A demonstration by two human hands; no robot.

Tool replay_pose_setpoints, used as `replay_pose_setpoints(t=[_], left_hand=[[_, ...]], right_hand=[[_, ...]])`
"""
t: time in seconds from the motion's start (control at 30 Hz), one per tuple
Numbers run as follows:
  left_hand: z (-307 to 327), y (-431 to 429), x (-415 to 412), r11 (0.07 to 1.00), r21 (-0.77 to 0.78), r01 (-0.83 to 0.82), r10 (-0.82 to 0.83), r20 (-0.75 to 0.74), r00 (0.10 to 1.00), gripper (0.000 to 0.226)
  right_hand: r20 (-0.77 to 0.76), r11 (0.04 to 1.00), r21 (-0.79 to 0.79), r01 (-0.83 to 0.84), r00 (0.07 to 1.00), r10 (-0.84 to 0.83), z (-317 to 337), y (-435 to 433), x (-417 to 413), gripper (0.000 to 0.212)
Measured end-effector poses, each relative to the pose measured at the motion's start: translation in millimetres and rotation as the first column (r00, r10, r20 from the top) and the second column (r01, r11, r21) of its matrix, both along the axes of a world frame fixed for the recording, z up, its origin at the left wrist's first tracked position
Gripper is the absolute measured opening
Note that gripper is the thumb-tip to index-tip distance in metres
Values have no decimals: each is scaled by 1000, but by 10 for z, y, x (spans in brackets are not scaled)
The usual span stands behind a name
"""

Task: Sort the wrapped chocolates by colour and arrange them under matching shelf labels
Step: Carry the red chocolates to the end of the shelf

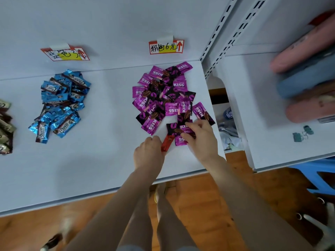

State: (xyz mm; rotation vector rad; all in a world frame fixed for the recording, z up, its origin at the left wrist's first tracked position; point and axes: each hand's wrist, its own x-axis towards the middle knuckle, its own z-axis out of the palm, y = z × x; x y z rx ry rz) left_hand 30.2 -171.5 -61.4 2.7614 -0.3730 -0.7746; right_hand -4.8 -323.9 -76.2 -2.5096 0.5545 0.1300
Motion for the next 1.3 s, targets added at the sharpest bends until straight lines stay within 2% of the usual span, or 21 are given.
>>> replay_pose_setpoints(t=[0.17,0.27,0.33,0.4,0.5,0.67,0.83,0.97,1.3], left_hand=[[31,157,34,982,-154,-110,99,-79,992,21],[42,262,33,967,-228,-111,102,-49,994,18],[48,320,27,956,-260,-135,135,-17,991,19],[63,373,27,946,-278,-169,176,-1,984,20],[90,451,44,933,-296,-206,212,-11,977,19],[228,577,56,896,-333,-293,299,-33,954,16],[504,1016,29,878,-341,-336,379,65,923,13],[738,1639,-84,818,-338,-465,523,103,846,14],[1005,3768,-802,569,-426,-703,813,160,560,9]], right_hand=[[7,999,19,28,1000,-28,7,31,158,32],[34,998,62,8,999,-10,59,7,202,31],[82,998,-9,56,995,-55,70,-76,193,33],[23,994,-71,79,997,-78,63,-158,168,39],[-67,996,-87,-3,998,-3,43,-159,125,37],[17,992,-123,-35,999,37,191,-39,189,27],[118,979,-85,-185,974,194,475,315,438,20],[164,937,-32,-347,923,348,688,975,663,20],[251,788,28,-615,768,590,1024,3311,643,23]])
